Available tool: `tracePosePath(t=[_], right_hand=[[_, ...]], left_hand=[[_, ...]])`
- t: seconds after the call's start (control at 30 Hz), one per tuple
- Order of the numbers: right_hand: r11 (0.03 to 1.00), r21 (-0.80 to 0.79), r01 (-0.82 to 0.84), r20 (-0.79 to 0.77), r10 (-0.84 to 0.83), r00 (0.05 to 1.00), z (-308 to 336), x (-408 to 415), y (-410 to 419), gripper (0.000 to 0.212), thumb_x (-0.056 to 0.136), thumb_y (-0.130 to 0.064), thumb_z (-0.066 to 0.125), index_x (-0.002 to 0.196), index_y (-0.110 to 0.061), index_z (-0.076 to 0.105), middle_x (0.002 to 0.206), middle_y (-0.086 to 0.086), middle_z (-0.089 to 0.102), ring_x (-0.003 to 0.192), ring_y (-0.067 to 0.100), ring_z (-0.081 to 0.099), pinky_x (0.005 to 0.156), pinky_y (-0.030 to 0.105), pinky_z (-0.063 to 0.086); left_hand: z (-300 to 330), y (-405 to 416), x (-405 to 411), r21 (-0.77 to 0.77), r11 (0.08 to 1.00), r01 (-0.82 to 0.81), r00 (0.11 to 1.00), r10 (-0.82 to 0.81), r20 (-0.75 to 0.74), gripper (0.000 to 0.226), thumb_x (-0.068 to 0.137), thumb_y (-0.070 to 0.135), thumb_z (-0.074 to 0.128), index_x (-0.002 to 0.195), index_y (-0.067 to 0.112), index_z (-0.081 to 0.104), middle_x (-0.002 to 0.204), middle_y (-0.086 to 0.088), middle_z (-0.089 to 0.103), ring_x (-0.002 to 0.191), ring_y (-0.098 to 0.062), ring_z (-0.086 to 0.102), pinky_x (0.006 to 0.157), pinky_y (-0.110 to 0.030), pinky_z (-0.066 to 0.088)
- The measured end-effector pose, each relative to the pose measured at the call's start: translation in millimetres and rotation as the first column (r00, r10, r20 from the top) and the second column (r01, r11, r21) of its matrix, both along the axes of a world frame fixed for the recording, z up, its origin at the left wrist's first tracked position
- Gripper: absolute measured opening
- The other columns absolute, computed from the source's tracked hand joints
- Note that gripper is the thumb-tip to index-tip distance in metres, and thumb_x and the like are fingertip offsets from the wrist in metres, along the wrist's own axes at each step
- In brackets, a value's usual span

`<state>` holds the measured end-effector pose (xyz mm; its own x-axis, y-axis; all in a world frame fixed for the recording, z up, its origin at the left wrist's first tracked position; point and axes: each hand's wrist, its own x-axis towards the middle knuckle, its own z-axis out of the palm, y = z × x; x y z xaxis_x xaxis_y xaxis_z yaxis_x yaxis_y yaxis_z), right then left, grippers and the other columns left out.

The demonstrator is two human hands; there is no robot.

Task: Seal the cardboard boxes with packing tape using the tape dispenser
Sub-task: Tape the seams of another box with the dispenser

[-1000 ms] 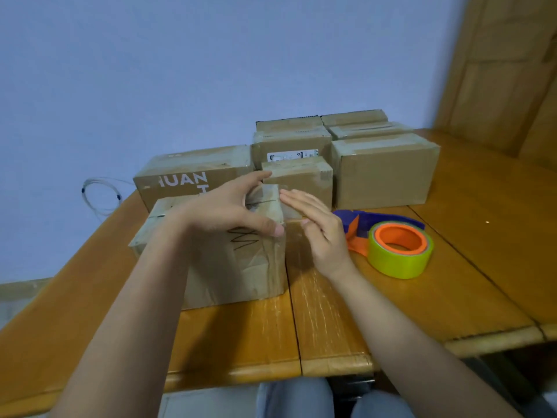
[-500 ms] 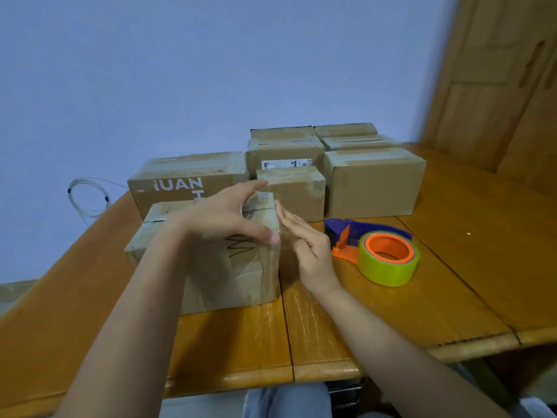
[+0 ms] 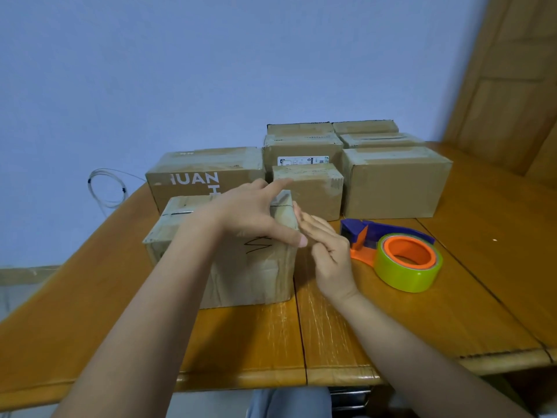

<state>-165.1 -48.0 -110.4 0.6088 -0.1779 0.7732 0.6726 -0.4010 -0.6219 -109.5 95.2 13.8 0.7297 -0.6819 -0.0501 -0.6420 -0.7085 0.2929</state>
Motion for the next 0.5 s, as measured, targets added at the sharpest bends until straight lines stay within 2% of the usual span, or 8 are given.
tracePosePath(t=[0.1, 0.23, 0.33, 0.5], right_hand=[[0.998, 0.057, -0.005, 0.013, 0.005, 1.000, 1.8, 0.2, -0.1, 0.045, 0.081, -0.009, 0.035, 0.123, -0.001, 0.051, 0.123, -0.009, 0.056, 0.121, -0.006, 0.049, 0.102, 0.013, 0.036], [0.988, 0.147, -0.048, 0.013, 0.047, 0.999, 5.4, 1.7, -2.1, 0.043, 0.084, -0.011, 0.036, 0.119, -0.001, 0.058, 0.121, 0.007, 0.063, 0.121, 0.013, 0.056, 0.103, 0.026, 0.042], [0.991, 0.133, -0.031, 0.029, 0.027, 0.999, 4.8, 4.0, -2.9, 0.039, 0.085, -0.010, 0.037, 0.114, -0.003, 0.062, 0.119, 0.008, 0.064, 0.119, 0.017, 0.057, 0.101, 0.027, 0.043], [0.996, 0.076, 0.051, 0.053, -0.055, 0.997, 6.4, 8.2, -6.8, 0.035, 0.085, -0.008, 0.038, 0.095, -0.001, 0.071, 0.113, 0.009, 0.067, 0.113, 0.015, 0.059, 0.096, 0.024, 0.045]], left_hand=[[1.4, -5.8, -0.8, 0.051, 0.998, -0.031, 0.999, 0.031, -0.008, 0.137, 0.037, 0.082, 0.057, 0.152, 0.036, -0.001, 0.143, -0.004, 0.032, 0.135, -0.024, 0.030, 0.109, -0.041, 0.032], [-3.0, -4.6, 0.0, 0.028, 0.999, -0.036, 0.999, 0.036, 0.007, 0.139, 0.034, 0.083, 0.050, 0.150, 0.038, -0.012, 0.149, -0.003, 0.029, 0.138, -0.023, 0.024, 0.107, -0.038, 0.028], [-4.1, -1.8, 0.8, 0.017, 1.000, -0.015, 1.000, 0.015, 0.014, 0.139, 0.035, 0.084, 0.051, 0.150, 0.039, -0.013, 0.151, -0.003, 0.027, 0.139, -0.023, 0.023, 0.108, -0.038, 0.026], [-3.4, -0.7, 0.1, -0.014, 1.000, -0.007, 1.000, 0.006, -0.006, 0.139, 0.035, 0.082, 0.054, 0.150, 0.040, -0.010, 0.153, -0.003, 0.025, 0.140, -0.024, 0.022, 0.111, -0.040, 0.025]])
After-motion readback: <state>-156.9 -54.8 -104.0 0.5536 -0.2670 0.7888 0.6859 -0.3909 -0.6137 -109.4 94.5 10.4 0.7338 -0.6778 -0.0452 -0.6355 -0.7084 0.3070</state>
